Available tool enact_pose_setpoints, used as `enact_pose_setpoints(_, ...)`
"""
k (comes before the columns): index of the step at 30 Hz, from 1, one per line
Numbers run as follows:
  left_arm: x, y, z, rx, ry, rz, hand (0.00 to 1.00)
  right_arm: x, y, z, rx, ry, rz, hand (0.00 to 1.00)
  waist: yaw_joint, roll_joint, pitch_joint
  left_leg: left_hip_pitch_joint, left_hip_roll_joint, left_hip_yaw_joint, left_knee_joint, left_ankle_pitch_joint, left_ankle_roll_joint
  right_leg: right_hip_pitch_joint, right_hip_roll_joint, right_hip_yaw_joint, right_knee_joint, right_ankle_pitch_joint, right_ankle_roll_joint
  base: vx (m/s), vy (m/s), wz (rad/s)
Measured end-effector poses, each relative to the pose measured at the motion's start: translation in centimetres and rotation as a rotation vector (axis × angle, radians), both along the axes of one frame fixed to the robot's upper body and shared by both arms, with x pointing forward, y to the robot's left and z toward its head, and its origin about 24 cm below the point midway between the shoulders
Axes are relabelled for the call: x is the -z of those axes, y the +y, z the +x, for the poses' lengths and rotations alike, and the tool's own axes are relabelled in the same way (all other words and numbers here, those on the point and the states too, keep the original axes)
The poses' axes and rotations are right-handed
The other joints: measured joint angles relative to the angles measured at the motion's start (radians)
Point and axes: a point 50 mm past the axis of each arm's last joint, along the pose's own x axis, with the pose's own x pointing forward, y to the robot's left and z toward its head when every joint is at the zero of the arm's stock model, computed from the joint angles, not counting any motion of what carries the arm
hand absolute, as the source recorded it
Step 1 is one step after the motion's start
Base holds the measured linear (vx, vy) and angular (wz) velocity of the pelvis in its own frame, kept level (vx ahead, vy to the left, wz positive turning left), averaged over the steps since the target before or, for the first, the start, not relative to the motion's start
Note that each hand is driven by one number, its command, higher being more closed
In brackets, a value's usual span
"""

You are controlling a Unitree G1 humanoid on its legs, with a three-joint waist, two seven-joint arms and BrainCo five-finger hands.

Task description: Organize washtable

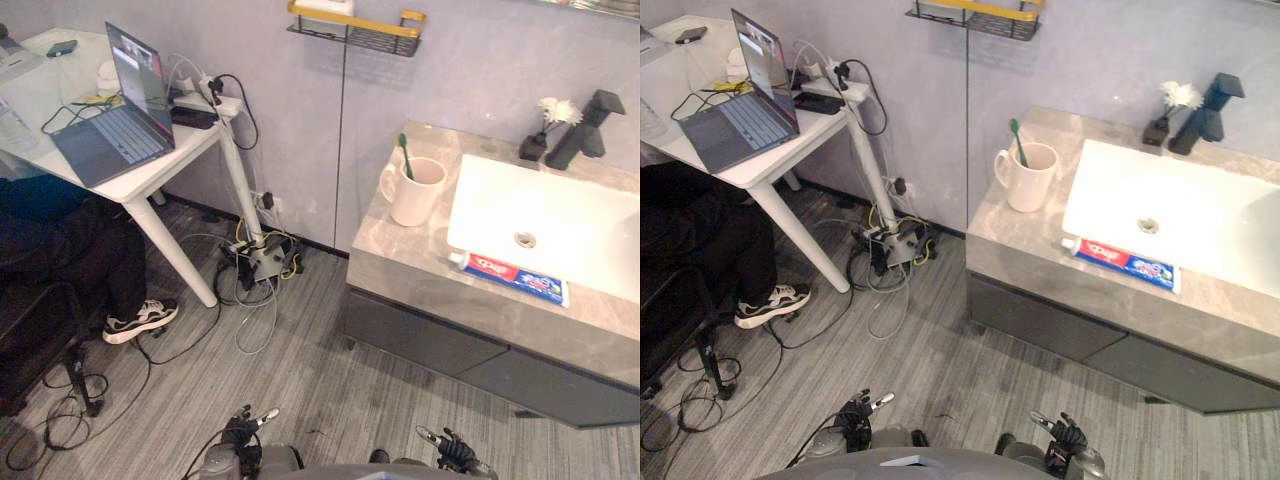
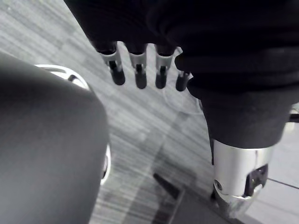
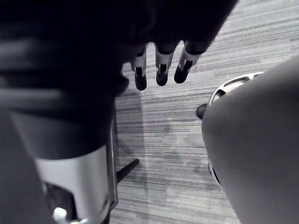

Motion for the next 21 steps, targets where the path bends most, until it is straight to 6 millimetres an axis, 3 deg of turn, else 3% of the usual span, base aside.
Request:
enact_pose_setpoints(1, 0.0, 0.0, 0.0, -0.002, -0.002, -0.002, 0.00, 0.0, 0.0, 0.1, -0.004, -0.003, -0.001, 0.00, 0.005, 0.006, 0.005, -0.018, 0.004, -0.033, 0.046, 0.009, 0.013, 0.000, 0.009, 0.018, 0.006, -0.002, -0.004, -0.13, -0.113, -0.63)
enact_pose_setpoints(2, 0.0, -0.1, 0.0, -0.009, -0.005, -0.007, 0.00, -0.2, -0.3, 0.4, -0.007, -0.011, -0.013, 0.00, 0.012, 0.008, 0.011, -0.044, -0.040, -0.133, 0.064, -0.004, -0.009, 0.005, 0.011, 0.045, 0.010, -0.003, -0.005, -0.08, -0.022, -0.76)
enact_pose_setpoints(3, 0.0, -0.3, 0.0, -0.008, -0.006, -0.014, 0.00, -0.2, -0.7, 0.3, -0.008, -0.011, -0.023, 0.00, 0.018, 0.019, 0.012, -0.036, -0.119, -0.218, 0.003, -0.019, -0.033, -0.002, 0.010, 0.083, 0.011, -0.003, -0.005, -0.07, 0.019, -0.83)
enact_pose_setpoints(4, 0.1, -0.4, -0.3, -0.010, 0.002, -0.016, 0.00, -0.3, -0.8, 0.3, -0.011, -0.011, -0.026, 0.00, 0.022, 0.024, 0.012, -0.028, -0.153, -0.249, -0.051, -0.026, -0.046, -0.007, 0.011, 0.104, 0.011, -0.003, -0.006, 0.01, 0.087, -1.07)
enact_pose_setpoints(5, 0.2, -0.2, -0.9, -0.023, 0.013, -0.017, 0.00, -0.3, -0.9, 0.3, -0.018, -0.017, -0.029, 0.00, 0.033, 0.043, 0.013, 0.007, -0.200, -0.297, -0.213, -0.022, -0.052, -0.015, 0.029, 0.150, 0.004, -0.001, -0.008, 0.08, 0.115, -1.18)
enact_pose_setpoints(6, 0.5, 0.1, -2.0, -0.040, 0.049, -0.014, 0.00, -0.4, -0.9, 0.6, -0.034, -0.028, -0.034, 0.00, 0.038, 0.050, 0.012, 0.037, -0.210, -0.284, -0.275, -0.013, -0.009, -0.010, 0.043, 0.208, -0.019, 0.013, -0.008, 0.11, 0.094, -1.08)
enact_pose_setpoints(7, 0.7, 0.1, -2.6, -0.054, 0.067, -0.017, 0.00, -0.4, -0.8, 0.5, -0.045, -0.034, -0.034, 0.00, 0.035, 0.047, 0.006, 0.044, -0.218, -0.280, -0.306, -0.015, -0.013, -0.011, 0.048, 0.234, -0.041, 0.014, -0.006, 0.23, 0.071, -0.74)
enact_pose_setpoints(8, 0.8, 0.4, -3.2, -0.091, 0.079, -0.019, 0.00, -0.4, -0.8, 0.4, -0.052, -0.035, -0.034, 0.00, 0.044, 0.028, 0.000, 0.059, -0.234, -0.288, -0.329, -0.015, -0.013, -0.026, 0.057, 0.267, -0.009, 0.016, -0.006, 0.29, 0.041, -0.43)
enact_pose_setpoints(9, 0.9, 0.8, -3.9, -0.129, 0.093, -0.018, 0.00, -0.3, -0.6, 0.3, -0.057, -0.026, -0.030, 0.00, 0.049, 0.024, 0.008, 0.060, -0.254, -0.307, -0.305, -0.027, 0.006, -0.017, 0.058, 0.310, -0.012, 0.014, -0.021, 0.32, 0.071, -0.41)
enact_pose_setpoints(10, 1.0, 0.7, -4.2, -0.140, 0.104, -0.025, 0.00, -0.3, -0.7, 0.3, -0.060, -0.024, -0.032, 0.00, 0.051, 0.028, 0.009, 0.061, -0.259, -0.313, -0.292, -0.034, 0.012, -0.013, 0.060, 0.320, -0.009, 0.009, -0.017, 0.30, 0.089, -0.52)
enact_pose_setpoints(12, 1.5, 0.5, -6.7, -0.214, 0.170, -0.045, 0.00, -0.3, -0.6, 0.2, -0.085, -0.020, -0.031, 0.00, 0.058, 0.030, -0.020, 0.104, -0.265, -0.280, -0.321, -0.052, 0.031, -0.013, 0.056, 0.368, 0.007, -0.011, -0.006, 0.34, 0.087, -0.56)
enact_pose_setpoints(14, 1.5, 0.6, -7.3, -0.219, 0.185, -0.043, 0.00, -0.2, -0.4, -0.3, -0.105, -0.007, -0.025, 0.00, 0.062, 0.024, -0.050, 0.128, -0.274, -0.254, -0.357, -0.049, 0.041, -0.014, 0.051, 0.396, 0.007, -0.023, -0.002, 0.33, 0.066, -0.38)
enact_pose_setpoints(18, 1.2, 1.1, -5.5, -0.160, 0.143, -0.020, 0.00, -0.1, 0.0, -0.5, -0.123, -0.001, -0.012, 0.00, 0.058, -0.004, -0.081, 0.173, -0.299, -0.235, -0.403, -0.047, 0.044, -0.042, 0.025, 0.425, 0.081, -0.083, 0.019, 0.37, 0.067, -0.28)
enact_pose_setpoints(21, 0.7, 0.9, -2.9, -0.070, 0.083, -0.001, 0.00, 0.0, 0.2, -0.5, -0.147, 0.005, -0.012, 0.00, 0.054, -0.020, -0.069, 0.237, -0.303, -0.221, -0.419, -0.047, 0.044, -0.114, 0.025, 0.409, 0.325, -0.133, 0.117, 0.24, 0.015, -0.31)
